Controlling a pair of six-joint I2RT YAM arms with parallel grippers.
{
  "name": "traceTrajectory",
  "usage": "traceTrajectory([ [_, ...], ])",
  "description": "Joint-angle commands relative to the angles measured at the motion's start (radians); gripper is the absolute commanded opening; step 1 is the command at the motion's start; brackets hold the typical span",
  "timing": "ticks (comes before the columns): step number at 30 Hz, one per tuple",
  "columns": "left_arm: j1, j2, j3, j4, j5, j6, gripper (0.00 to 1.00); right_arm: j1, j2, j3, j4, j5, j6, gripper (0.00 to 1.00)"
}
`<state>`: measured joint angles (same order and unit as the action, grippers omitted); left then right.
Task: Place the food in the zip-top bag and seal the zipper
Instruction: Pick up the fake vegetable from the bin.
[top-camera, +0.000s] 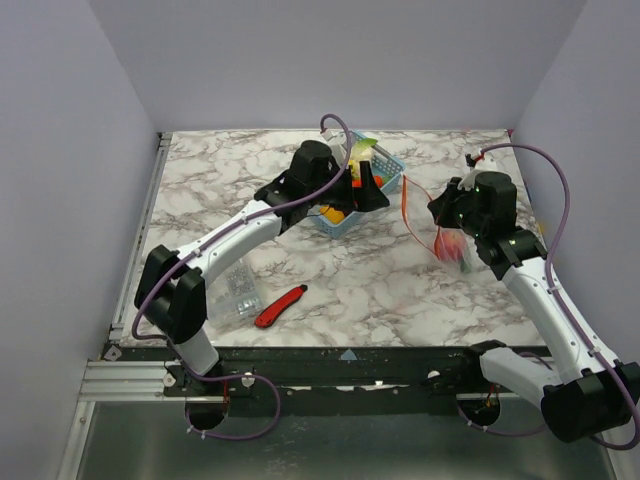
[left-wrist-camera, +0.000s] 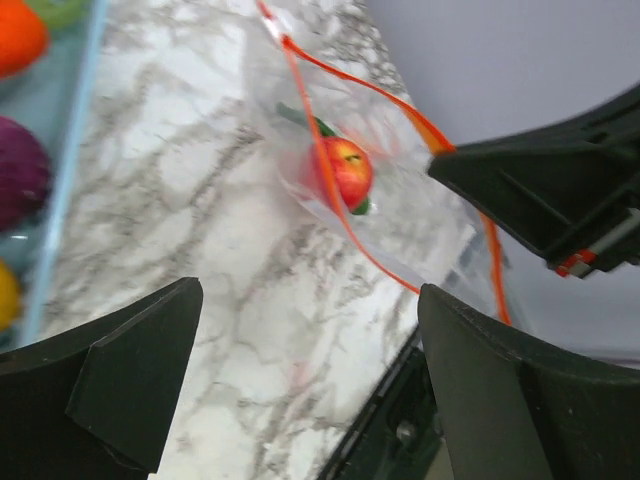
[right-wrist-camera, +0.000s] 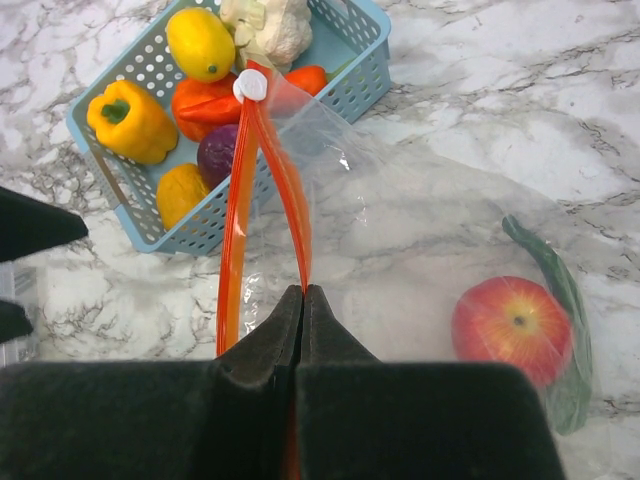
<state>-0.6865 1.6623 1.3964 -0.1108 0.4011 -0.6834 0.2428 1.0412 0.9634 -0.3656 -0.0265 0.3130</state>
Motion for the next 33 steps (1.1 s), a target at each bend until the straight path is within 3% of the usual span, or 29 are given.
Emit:
traceTrajectory([
  [1,0.054,-0.006,0.009,-0.1,-0.11,0.126,0.9,0.001,-0.011,-0.012,0.015,-0.019,0.007,0.0],
  [6,0.124,0.06,0.064,-0.184,-0.187,0.162,0.89,0.002,-0.008,-0.003,0.015,-0.02,0.006,0.0],
  [11,0.154,0.194,0.241,-0.311,-0.308,0.139,0.89,0.001,0.001,-0.005,0.016,-0.024,0.01,0.0],
  [18,0.196,0.339,0.373,-0.263,-0.35,-0.114,0.88,0.002,0.032,0.01,0.015,-0.028,0.006,0.0],
  [23,0.242,0.46,0.499,-0.267,-0.289,-0.333,0.88,0.002,0.029,0.006,0.011,-0.023,0.005,0.0],
  [29,0.255,0.601,0.681,-0.318,-0.316,-0.389,0.86,0.002,0.039,0.014,0.004,-0.029,0.002,0.0],
  [33,0.26,0.647,0.725,-0.34,-0.354,-0.417,0.86,0.003,0.04,0.011,0.007,-0.03,0.003,0.0],
])
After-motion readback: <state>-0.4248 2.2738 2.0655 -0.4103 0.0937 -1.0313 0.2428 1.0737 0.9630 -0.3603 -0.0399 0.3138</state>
